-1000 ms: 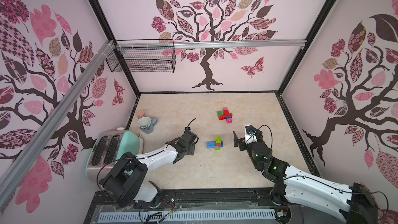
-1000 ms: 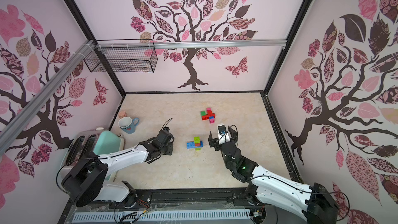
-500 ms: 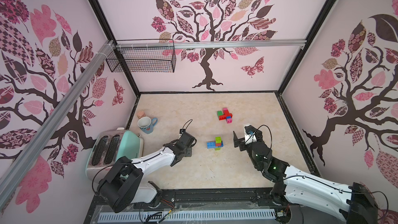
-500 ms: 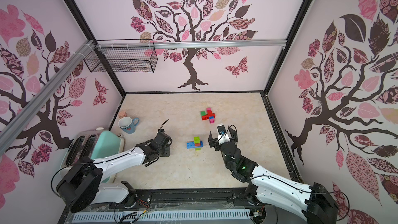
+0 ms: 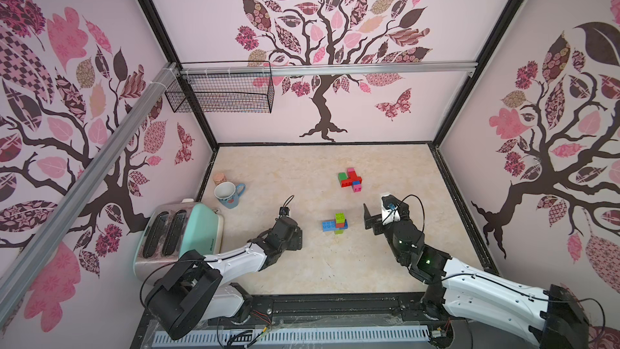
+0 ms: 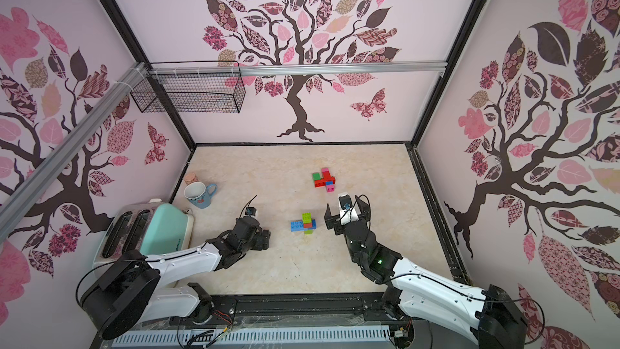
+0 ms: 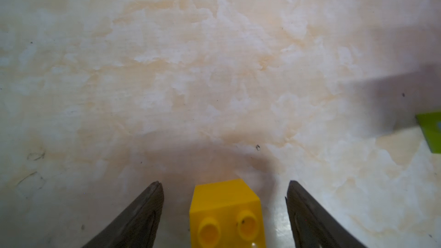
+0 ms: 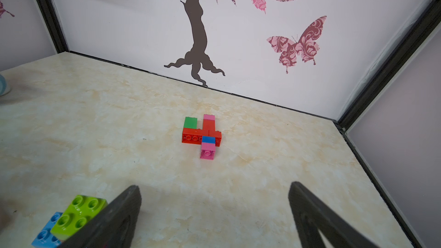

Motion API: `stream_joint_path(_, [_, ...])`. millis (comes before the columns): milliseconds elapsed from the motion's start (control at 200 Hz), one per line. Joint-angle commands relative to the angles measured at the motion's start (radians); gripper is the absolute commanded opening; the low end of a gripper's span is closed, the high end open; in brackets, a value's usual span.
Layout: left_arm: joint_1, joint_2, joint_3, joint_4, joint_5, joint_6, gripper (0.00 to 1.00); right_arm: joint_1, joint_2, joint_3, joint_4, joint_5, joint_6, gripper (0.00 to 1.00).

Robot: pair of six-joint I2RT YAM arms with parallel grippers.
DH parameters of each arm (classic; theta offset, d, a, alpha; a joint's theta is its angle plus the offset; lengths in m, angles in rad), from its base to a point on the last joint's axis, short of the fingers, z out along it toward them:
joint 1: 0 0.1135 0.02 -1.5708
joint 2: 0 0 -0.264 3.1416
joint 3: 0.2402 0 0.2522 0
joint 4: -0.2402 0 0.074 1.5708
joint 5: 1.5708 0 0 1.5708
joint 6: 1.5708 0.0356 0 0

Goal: Assemble the number 4 with lego
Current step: Pick up the lego brick from the center of the board.

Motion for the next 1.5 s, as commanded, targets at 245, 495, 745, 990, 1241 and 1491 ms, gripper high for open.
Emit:
stream_joint_path(245, [-0.005,0.104,-0.003,0.112,0.098,0.076,0.46,-0.002,-0.002,0.02,0.057,0.016,-0.037,1.0])
stream_joint_path(495, [-0.015,0.233,0.081,0.17,0.315,0.186,0.41,-0.002,-0.011,0.02,0.046,0.021,-0.047,0.99])
stream_joint_path(745, [-0.034,0.21,0.055,0.237,0.341,0.226,0.64,-0.002,-0.044,0.009,0.01,0.035,-0.033,0.99])
stream_joint_path(990, [-0.036,0.129,-0.118,0.543,0.246,0.228,0.68,-0.002,-0.039,0.021,-0.013,0.03,-0.042,0.99])
stream_joint_path(1241, [-0.035,0.157,-0.203,0.743,0.212,0.218,0.68,-0.001,-0.03,0.02,0.013,0.03,-0.044,0.99])
stream_joint_path(1491, [-0.036,0.162,-0.234,0.808,0.278,0.255,0.66,-0.002,-0.025,0.018,0.031,0.024,-0.07,0.99])
